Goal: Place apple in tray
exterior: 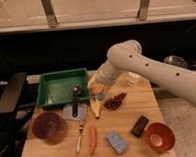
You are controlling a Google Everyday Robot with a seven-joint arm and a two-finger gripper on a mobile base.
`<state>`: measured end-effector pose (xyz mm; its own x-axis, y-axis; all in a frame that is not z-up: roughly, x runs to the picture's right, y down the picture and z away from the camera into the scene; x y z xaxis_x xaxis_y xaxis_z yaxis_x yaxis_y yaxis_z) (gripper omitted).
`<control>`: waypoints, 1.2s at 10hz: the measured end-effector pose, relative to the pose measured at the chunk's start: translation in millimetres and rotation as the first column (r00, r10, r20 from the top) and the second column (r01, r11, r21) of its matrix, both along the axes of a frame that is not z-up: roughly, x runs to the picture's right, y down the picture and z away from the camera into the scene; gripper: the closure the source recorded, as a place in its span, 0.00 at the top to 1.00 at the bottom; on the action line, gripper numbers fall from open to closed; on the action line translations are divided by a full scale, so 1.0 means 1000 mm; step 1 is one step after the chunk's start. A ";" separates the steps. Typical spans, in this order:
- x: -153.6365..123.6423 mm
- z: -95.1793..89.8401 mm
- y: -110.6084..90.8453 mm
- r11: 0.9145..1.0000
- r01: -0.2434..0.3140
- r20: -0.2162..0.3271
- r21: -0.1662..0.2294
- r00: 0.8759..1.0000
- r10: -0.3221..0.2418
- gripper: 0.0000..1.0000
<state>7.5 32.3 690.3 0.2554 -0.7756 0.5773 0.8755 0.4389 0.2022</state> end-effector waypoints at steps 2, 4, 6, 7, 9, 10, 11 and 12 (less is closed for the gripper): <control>-0.006 0.001 -0.010 0.999 0.036 0.002 0.025 0.999 -0.036 0.00; -0.026 0.012 -0.034 0.993 0.103 0.021 0.055 0.994 -0.104 0.00; -0.065 0.035 -0.059 0.982 0.173 0.058 0.070 0.983 -0.177 0.00; -0.082 0.045 -0.065 0.979 0.195 0.074 0.067 0.977 -0.199 0.01; -0.116 0.077 -0.065 0.969 0.240 0.113 0.054 0.963 -0.245 0.19; -0.125 0.090 -0.059 0.965 0.257 0.125 0.043 0.957 -0.260 0.29; -0.136 0.100 -0.054 0.962 0.272 0.135 0.034 0.952 -0.274 0.37; -0.157 0.116 -0.044 0.954 0.298 0.154 0.020 0.942 -0.297 0.49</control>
